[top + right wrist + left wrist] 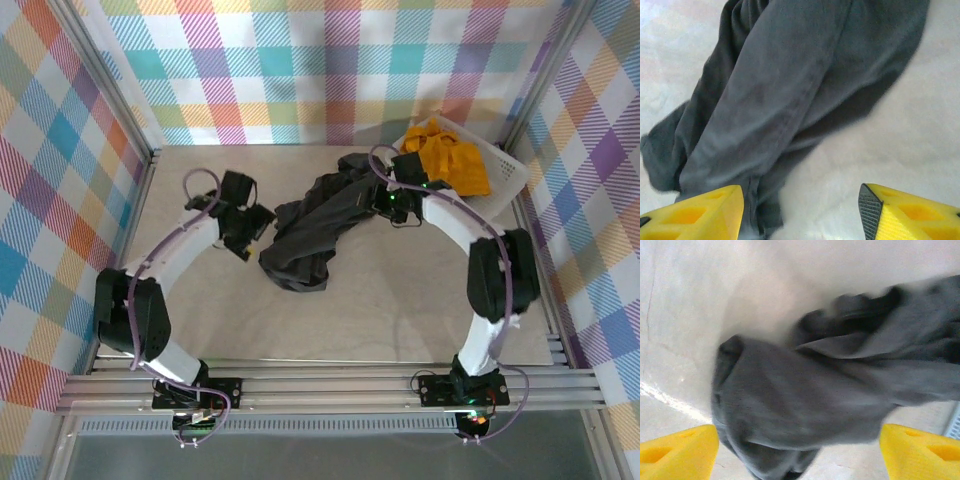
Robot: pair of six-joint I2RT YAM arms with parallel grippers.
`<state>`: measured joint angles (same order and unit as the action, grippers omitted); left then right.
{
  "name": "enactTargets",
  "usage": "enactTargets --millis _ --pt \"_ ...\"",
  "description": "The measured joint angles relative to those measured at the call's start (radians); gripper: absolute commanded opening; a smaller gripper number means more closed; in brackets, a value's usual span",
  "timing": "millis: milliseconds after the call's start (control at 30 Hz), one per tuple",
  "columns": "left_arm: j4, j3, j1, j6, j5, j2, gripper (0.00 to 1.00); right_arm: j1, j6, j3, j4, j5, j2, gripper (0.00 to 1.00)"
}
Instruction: Fold and stack the t-shirts
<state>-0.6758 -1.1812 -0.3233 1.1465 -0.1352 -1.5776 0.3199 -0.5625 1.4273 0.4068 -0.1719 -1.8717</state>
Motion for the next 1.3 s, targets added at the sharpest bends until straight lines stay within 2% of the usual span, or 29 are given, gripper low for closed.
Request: enactTargets --millis 100,233,333,400,433,500,600,667,700,767,833,933,1100,1300 --pt "0.070 0.121 -0.023 0.082 -0.033 -0.009 0.78 -0.008 -0.011 0.108 0.004 -0.001 -0.124 0.61" --pt "0.141 0.167 -0.050 0.155 -0.057 -0.015 0.58 -0.019 -0.033 0.234 0.016 -0.013 -0.259 0.57" --pt "0.186 0.177 -0.065 0.204 -0.058 -0.018 0.56 -0.019 -0.054 0.313 0.029 -0.029 -0.339 0.52" --pt "0.189 0.182 -0.080 0.231 -0.057 -0.018 0.57 -0.019 -0.065 0.342 0.031 -0.037 -0.372 0.40" --pt "0.189 0.184 -0.092 0.245 -0.055 -0.018 0.59 -0.019 -0.078 0.353 0.034 -0.042 -0.387 0.31" --pt "0.187 0.191 -0.118 0.264 -0.048 -0.017 0.64 -0.019 -0.080 0.364 0.038 -0.049 -0.402 0.20" --pt "0.175 0.195 -0.153 0.291 -0.034 -0.016 0.58 -0.019 -0.092 0.366 0.043 -0.050 -0.407 0.06" --pt "0.185 0.207 -0.159 0.304 -0.026 -0.016 0.47 -0.019 -0.095 0.364 0.034 -0.049 -0.405 0.00" --pt "0.186 0.213 -0.159 0.307 -0.019 -0.018 0.37 -0.019 -0.098 0.359 0.029 -0.048 -0.401 0.00" --pt "0.185 0.218 -0.151 0.302 0.000 -0.027 0.10 -0.019 -0.097 0.341 0.024 -0.045 -0.384 0.00" --pt "0.189 0.214 -0.138 0.293 0.019 -0.041 0.00 -0.019 -0.095 0.325 0.026 -0.044 -0.356 0.00" --pt "0.178 0.182 -0.098 0.261 0.051 -0.057 0.00 -0.019 -0.095 0.315 0.026 -0.042 -0.299 0.00" --pt "0.152 0.055 0.020 0.182 0.088 -0.058 0.00 -0.019 -0.095 0.329 0.039 -0.057 -0.203 0.00" --pt "0.149 -0.175 0.152 0.087 0.110 -0.058 0.00 -0.019 -0.090 0.536 0.097 -0.103 -0.203 0.00"
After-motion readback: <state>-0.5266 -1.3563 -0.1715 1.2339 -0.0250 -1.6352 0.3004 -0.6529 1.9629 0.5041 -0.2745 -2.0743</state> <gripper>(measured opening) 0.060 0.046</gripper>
